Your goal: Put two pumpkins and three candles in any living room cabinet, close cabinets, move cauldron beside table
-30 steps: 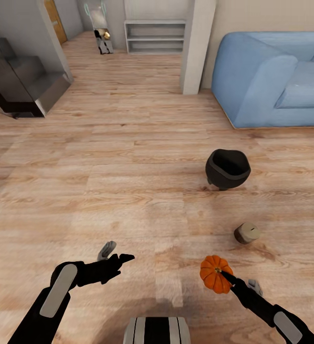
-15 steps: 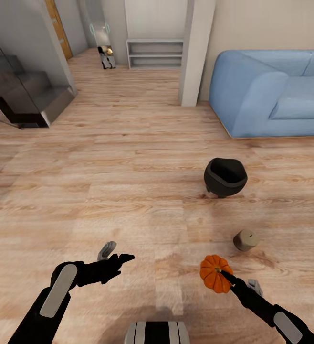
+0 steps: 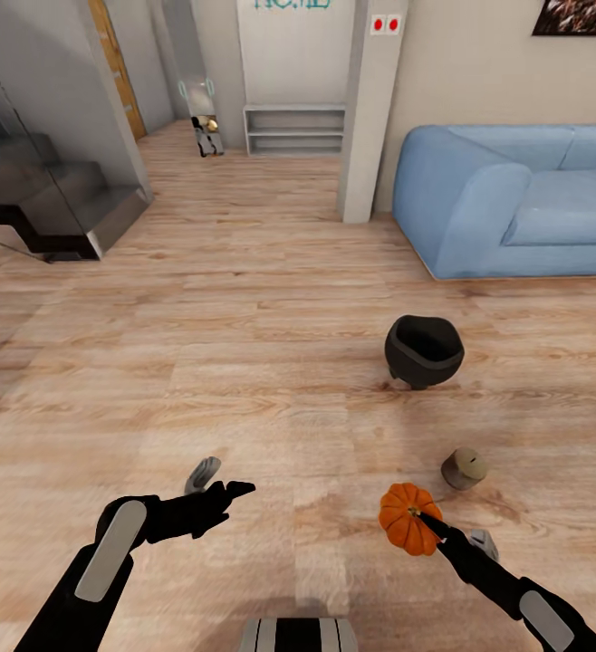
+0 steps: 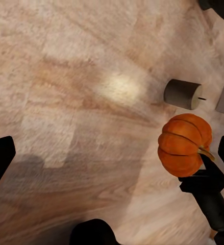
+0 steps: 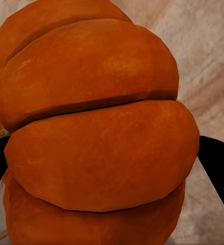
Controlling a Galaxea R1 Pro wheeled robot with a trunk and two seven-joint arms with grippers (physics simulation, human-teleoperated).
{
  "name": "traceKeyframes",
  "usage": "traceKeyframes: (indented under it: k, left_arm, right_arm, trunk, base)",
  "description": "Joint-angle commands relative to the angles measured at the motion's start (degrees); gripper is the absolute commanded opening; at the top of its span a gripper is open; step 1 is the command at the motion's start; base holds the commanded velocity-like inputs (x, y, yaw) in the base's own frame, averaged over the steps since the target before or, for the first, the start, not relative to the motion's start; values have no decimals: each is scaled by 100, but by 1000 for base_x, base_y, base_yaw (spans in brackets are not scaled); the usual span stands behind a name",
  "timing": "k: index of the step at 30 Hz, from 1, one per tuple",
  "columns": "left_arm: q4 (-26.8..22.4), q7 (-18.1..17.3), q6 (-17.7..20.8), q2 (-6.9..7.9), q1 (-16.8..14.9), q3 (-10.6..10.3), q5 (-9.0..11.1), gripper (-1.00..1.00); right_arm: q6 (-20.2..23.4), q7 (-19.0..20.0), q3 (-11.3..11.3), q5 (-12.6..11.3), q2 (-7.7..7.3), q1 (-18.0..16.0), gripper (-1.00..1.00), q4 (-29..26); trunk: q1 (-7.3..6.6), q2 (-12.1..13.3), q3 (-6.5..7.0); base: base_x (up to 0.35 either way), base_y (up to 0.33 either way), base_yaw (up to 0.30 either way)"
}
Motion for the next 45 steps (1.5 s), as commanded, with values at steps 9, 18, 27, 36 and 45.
traceKeyframes:
  k: [9, 18, 27, 36, 45]
  left_arm:
    - [-6, 61, 14, 2, -3, -4, 58, 100]
    - [-6, 57, 15, 2, -3, -3, 58, 100]
    - [-6, 61, 14, 0, -2, -3, 58, 100]
    - [-6, 59, 15, 2, -2, -3, 58, 100]
    - [-6, 61, 15, 2, -2, -3, 58, 100]
  right_arm:
    - [47, 114, -1, -48, -2, -1, -100, 1]
    - [48, 142, -4, -53, -2, -1, -100, 1]
    - [46, 173, -5, -56, -2, -1, -100, 1]
    - [48, 186, -5, -61, -2, -1, -100, 1]
    - [48, 186, 0, -60, -2, -1, -100, 1]
  trunk:
    - [-24, 11, 196]
    - [-32, 15, 262]
    - [-32, 15, 262]
    - [-32, 15, 262]
    - [-32, 15, 262]
  base:
    - [0, 0, 0]
    - [0, 0, 0]
    - [-62, 20, 0]
    - [-186, 95, 0]
    - [-8, 4, 0]
